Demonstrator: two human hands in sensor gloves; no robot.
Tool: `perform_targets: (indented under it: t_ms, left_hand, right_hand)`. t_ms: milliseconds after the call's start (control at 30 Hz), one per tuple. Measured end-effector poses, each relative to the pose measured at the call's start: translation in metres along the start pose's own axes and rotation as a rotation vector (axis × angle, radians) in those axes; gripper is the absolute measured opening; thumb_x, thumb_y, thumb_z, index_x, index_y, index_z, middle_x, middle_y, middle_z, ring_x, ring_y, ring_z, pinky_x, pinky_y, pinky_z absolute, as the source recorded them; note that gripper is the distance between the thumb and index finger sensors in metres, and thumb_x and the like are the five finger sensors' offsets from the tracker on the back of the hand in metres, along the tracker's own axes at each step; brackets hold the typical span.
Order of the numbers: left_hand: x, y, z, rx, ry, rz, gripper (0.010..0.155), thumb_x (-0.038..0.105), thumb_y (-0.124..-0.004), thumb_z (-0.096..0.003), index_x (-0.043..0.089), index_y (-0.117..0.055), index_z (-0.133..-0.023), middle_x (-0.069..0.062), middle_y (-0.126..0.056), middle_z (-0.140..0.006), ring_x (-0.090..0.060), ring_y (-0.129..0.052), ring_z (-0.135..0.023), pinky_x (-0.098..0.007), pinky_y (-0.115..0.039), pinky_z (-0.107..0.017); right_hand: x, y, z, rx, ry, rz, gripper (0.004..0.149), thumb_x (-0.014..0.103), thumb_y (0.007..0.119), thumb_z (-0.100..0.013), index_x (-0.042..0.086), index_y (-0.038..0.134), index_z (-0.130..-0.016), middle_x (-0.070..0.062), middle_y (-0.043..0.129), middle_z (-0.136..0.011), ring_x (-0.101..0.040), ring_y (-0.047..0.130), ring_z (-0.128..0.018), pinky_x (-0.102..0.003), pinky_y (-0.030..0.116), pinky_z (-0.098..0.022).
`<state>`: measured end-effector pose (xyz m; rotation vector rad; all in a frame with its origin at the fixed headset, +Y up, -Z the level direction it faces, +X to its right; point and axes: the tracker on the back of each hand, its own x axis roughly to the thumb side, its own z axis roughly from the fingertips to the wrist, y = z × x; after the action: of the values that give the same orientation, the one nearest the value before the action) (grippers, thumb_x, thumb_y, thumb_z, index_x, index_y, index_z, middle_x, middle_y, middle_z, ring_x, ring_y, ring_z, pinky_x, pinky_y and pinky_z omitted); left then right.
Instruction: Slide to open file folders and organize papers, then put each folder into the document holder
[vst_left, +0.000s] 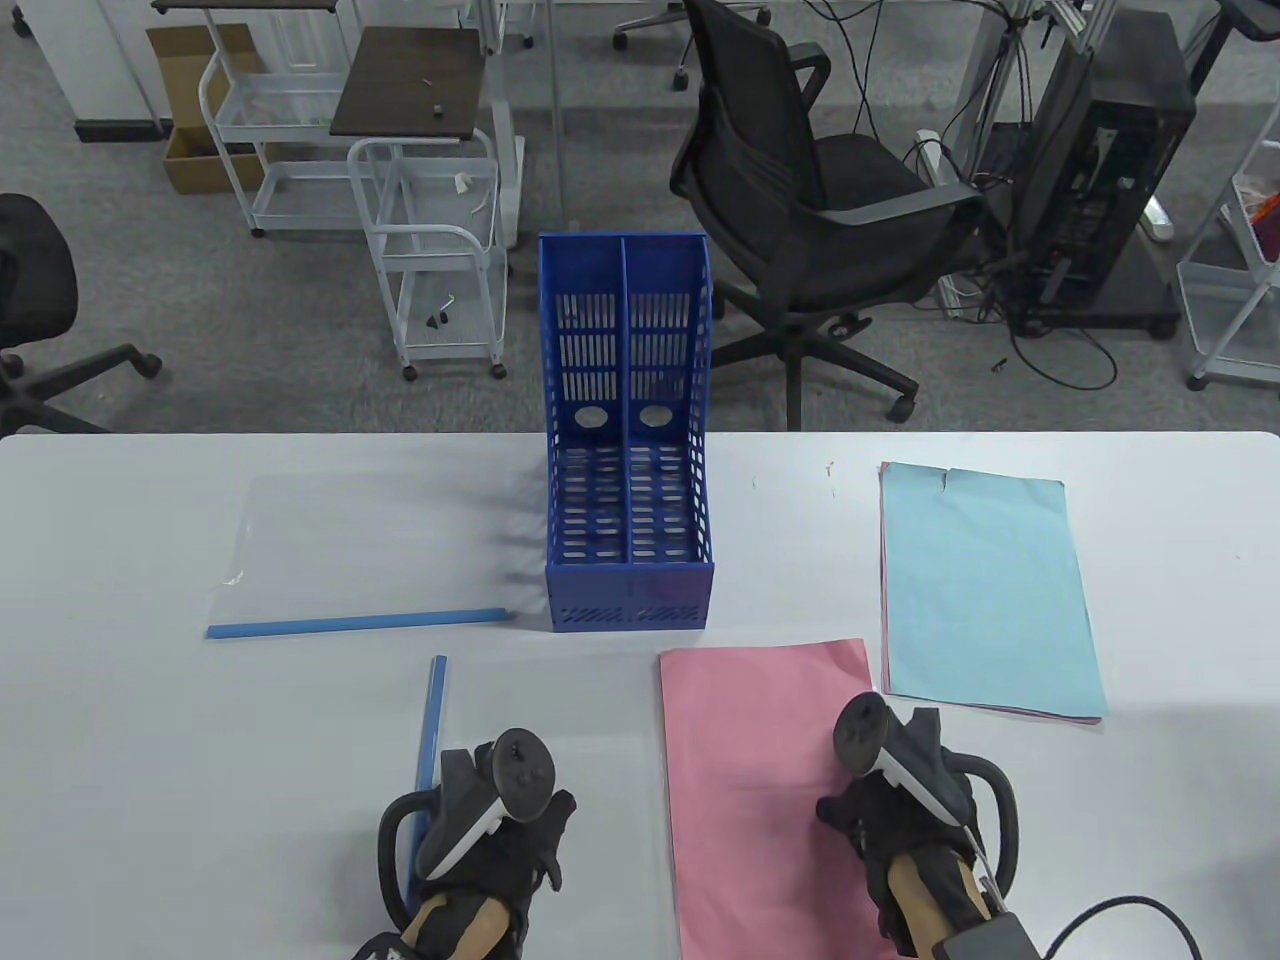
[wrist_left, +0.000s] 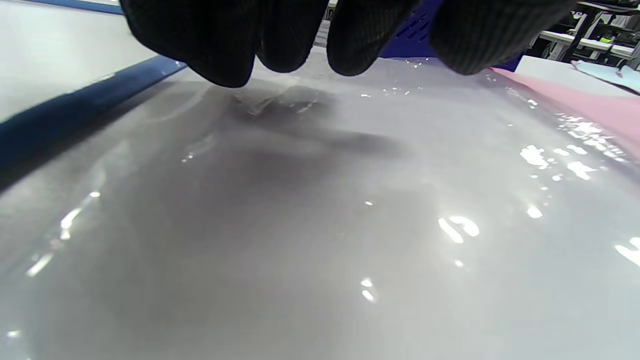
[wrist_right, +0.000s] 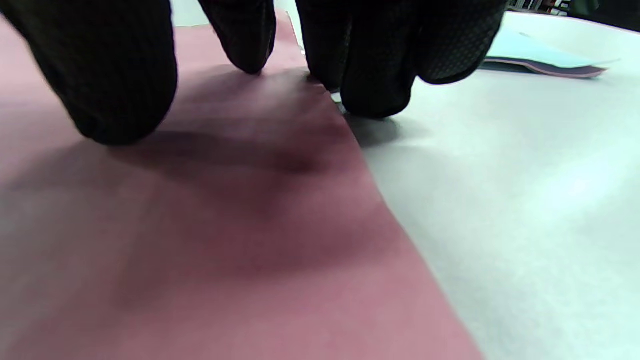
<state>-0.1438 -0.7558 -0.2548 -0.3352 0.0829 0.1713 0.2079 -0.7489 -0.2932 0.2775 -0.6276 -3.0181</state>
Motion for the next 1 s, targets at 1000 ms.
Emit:
perform_targets:
  t_ms: [1000]
  left_hand:
    - [-0.003,-0.0057,-0.0076,-0.003,-0.029,0.037,0.071,0.059,-0.08,-0.0421,0.028,-0.073,-0.106,-0.015,-0.072,-0.112,-0.052,-0.082,-0.09,-0.062,-0.072,-0.066]
  right_hand:
    - [0.0092,0.0043,-0.0003,-0.012,0.009,0.07,0.081,0.055,0.085,-0.035,0.03,0.053,-0.105,-0.016,0.054,-0.112,-0.039,0.074,-0.087,-0.059,0.061,-0.07]
